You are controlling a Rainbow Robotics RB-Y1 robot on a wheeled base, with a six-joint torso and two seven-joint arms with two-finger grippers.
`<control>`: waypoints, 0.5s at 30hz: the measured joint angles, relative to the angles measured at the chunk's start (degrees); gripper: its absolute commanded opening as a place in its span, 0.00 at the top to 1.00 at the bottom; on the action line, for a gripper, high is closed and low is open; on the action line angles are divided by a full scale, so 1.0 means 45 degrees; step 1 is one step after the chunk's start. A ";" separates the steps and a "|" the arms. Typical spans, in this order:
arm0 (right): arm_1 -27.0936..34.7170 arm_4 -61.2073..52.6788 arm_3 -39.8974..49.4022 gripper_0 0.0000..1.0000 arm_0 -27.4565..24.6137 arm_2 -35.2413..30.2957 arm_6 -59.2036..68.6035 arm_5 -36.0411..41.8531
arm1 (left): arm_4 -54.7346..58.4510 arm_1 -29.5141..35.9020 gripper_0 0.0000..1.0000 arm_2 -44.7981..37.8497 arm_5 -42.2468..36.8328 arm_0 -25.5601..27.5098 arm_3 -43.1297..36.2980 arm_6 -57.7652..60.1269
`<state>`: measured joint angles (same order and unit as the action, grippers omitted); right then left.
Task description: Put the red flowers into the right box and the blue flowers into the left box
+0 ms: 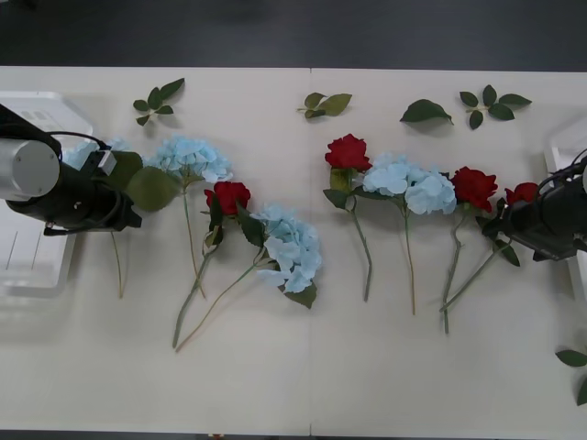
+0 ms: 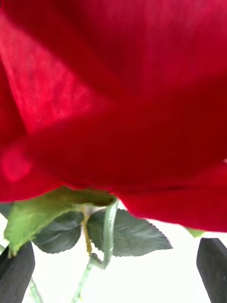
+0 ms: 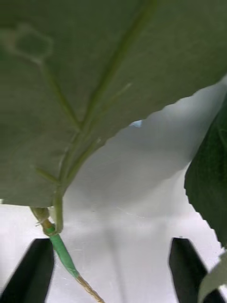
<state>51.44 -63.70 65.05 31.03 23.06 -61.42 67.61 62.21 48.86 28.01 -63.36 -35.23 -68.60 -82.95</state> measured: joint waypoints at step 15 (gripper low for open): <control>-0.0340 0.0272 -0.0388 0.34 0.0000 0.0000 -0.0085 -0.0411 | -0.0229 0.0000 1.00 -0.0005 0.0000 0.0000 0.0158 -0.0449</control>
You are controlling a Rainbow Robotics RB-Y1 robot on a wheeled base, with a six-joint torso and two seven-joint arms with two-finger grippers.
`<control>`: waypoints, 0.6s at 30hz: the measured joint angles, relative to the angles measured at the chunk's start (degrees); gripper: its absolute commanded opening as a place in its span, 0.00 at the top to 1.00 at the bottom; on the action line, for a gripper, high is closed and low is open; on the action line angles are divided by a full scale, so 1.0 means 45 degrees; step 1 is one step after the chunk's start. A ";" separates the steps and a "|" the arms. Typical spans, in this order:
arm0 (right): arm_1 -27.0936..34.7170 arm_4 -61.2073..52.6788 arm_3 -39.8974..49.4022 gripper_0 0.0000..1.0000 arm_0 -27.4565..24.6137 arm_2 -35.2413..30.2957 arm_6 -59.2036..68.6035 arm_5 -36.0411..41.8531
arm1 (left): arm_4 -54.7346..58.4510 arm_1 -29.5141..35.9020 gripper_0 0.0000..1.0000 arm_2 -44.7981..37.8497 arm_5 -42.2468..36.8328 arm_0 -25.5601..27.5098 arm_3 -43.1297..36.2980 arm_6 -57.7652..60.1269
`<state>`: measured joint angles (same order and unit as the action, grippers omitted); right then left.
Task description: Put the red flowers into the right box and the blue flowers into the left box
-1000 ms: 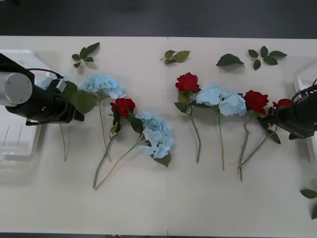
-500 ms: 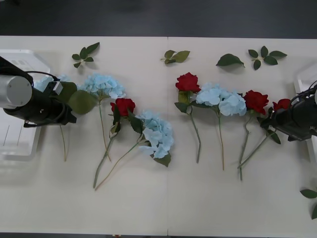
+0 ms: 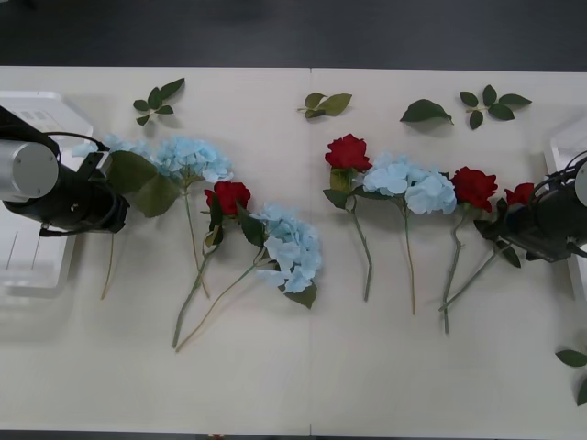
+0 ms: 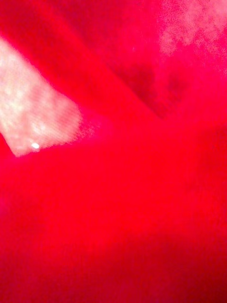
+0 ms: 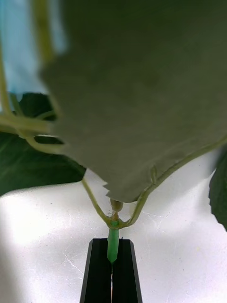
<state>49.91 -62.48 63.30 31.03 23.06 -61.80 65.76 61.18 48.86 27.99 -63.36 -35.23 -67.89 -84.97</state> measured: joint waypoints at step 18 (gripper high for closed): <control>0.0000 -0.0001 -0.0026 1.00 0.0000 0.0000 -0.0050 -0.0162 | 0.0829 0.0003 1.00 -0.3907 -0.3027 -0.0199 -0.1260 -0.3033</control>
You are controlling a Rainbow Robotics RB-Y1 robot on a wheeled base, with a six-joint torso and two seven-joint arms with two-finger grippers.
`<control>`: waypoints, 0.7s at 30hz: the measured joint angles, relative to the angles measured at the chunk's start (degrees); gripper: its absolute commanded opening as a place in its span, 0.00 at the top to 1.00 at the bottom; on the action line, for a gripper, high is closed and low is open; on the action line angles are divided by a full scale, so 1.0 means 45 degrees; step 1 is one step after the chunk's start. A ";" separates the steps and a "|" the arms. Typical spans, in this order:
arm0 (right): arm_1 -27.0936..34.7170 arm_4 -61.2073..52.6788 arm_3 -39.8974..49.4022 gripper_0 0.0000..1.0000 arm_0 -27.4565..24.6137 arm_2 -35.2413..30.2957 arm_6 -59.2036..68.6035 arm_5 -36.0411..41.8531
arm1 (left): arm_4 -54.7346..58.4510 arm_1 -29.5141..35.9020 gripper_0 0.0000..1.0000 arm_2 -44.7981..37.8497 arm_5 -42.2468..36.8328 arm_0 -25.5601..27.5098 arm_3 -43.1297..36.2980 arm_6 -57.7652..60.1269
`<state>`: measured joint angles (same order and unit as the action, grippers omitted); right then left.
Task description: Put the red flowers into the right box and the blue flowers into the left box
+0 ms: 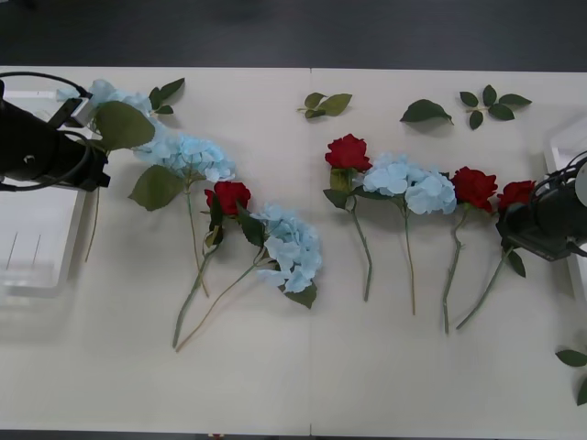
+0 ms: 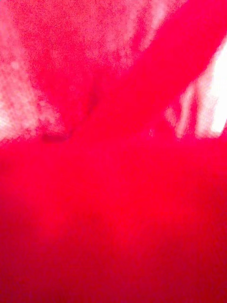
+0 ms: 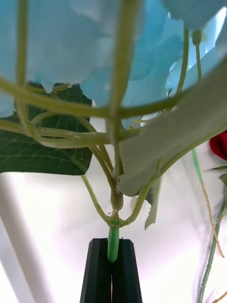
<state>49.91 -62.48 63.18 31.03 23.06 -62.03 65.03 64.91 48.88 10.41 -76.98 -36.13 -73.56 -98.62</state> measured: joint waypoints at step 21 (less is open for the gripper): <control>0.2975 -0.1212 0.1129 1.00 0.1504 -0.0019 -0.6449 0.1624 | -0.0170 0.2600 1.00 -0.1676 0.0394 -0.0357 0.1390 -0.1691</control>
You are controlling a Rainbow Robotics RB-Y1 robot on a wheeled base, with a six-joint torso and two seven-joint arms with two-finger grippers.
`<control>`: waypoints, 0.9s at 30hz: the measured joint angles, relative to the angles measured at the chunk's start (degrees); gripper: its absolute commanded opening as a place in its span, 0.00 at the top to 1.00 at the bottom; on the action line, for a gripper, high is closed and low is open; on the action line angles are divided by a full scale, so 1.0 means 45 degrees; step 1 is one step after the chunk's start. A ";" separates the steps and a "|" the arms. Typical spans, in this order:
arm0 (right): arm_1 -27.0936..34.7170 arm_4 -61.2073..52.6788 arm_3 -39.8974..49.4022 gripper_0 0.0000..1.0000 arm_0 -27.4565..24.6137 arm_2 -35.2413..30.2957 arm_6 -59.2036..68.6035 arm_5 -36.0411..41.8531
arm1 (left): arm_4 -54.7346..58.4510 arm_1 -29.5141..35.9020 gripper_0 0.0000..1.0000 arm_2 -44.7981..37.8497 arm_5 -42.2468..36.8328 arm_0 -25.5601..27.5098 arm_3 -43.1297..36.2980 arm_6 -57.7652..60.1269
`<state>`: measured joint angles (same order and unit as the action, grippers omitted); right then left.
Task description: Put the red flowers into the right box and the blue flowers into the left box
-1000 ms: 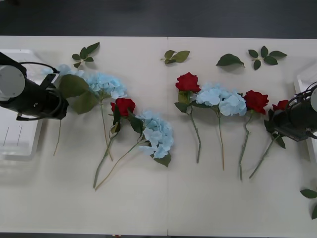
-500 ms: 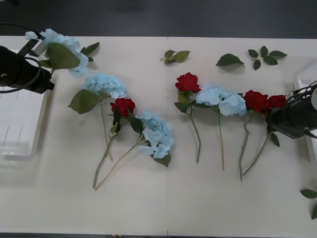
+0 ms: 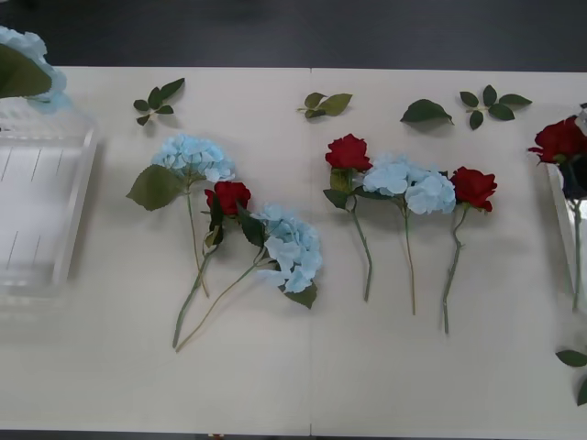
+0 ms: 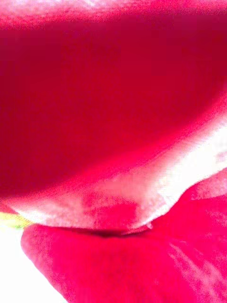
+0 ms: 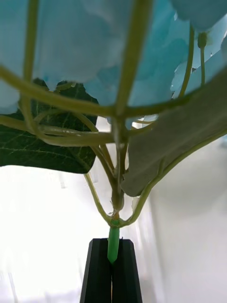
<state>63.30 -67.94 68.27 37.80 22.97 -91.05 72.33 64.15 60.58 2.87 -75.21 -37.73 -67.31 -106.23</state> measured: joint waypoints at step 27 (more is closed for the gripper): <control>-0.0186 0.4472 -0.4566 1.00 0.0386 0.1165 -0.1881 -0.4133 | -0.1599 0.0354 1.00 0.2317 0.3269 0.0000 0.3397 -0.0041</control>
<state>62.46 -47.81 47.72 39.53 28.21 -99.52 53.73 56.95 62.17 13.29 -60.50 -37.74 -52.02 -106.41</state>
